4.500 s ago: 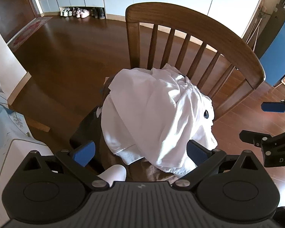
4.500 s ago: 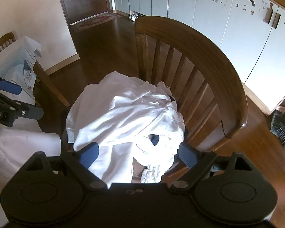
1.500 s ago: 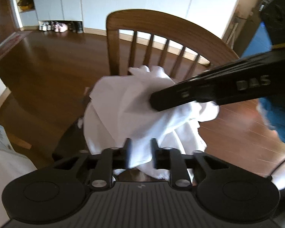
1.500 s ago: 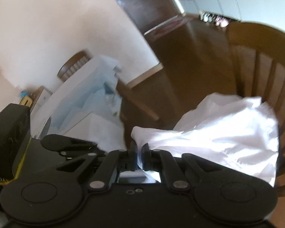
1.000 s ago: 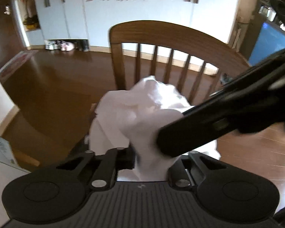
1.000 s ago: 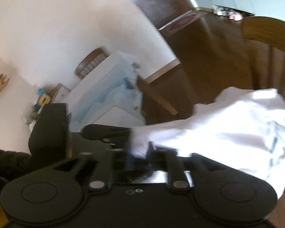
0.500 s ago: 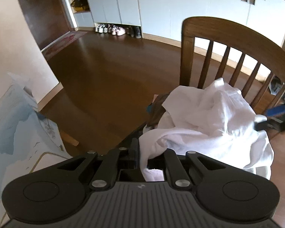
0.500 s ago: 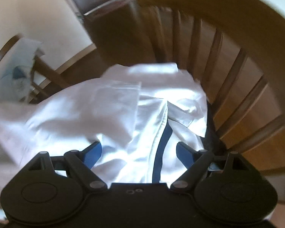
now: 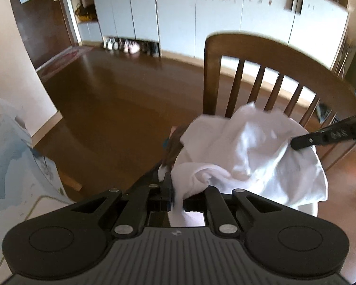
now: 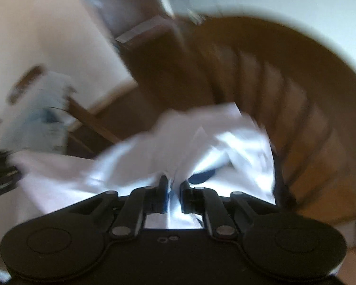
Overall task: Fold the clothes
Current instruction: 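Lift the white shirt off the chair with both grippers, then carry the shirt over the table with both grippers and lower it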
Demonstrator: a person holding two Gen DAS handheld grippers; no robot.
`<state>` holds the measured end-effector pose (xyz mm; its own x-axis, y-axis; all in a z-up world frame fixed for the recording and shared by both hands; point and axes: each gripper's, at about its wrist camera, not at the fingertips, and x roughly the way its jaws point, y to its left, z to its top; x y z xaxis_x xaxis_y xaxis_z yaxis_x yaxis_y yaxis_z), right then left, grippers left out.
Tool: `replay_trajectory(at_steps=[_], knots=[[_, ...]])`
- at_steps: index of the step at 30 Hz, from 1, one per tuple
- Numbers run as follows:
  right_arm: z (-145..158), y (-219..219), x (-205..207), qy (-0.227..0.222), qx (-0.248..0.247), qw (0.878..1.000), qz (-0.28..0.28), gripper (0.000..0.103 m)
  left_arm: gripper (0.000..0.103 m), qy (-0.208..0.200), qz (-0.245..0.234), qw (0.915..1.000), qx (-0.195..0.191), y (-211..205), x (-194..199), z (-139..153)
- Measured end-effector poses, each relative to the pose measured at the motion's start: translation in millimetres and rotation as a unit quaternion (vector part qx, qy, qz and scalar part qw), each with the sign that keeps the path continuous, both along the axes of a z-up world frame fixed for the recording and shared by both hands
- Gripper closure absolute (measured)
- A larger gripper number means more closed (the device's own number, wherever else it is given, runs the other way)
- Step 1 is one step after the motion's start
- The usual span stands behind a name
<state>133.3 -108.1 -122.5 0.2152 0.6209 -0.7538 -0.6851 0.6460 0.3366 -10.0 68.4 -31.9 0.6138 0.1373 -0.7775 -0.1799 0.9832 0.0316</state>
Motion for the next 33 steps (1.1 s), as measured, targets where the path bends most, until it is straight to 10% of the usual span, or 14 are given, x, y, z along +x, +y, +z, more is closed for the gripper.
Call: replay_trajectory(at_steps=[13,22,28,31,33], knots=[[123.3,31.3,-25.0,-0.081,0.139,0.983,0.085,0.000,0.096,-0.119,0.067,0.9907,0.002,33.9,-55.3,86.8],[202.6,108.8,-91.8,-0.120,0.203,0.950,0.206,0.000,0.097,-0.197,0.152,0.9677,0.041,85.1,-159.6,142.1],[243.2,172.0,-172.6,-0.136,0.229,0.924,0.274,0.000,0.096,-0.195,0.159,0.9677,0.022,120.6,-240.9,134.6],[249.6,209.6,-221.7,-0.128,0.224,0.914,0.311,0.000,0.080,-0.195,0.145,0.9700,0.009,139.4,-277.8,131.8],[246.7,235.8,-256.6,-0.117,0.216,0.907,0.342,0.000,0.041,-0.200,0.141,0.9697,0.005,153.3,-303.3,129.1]])
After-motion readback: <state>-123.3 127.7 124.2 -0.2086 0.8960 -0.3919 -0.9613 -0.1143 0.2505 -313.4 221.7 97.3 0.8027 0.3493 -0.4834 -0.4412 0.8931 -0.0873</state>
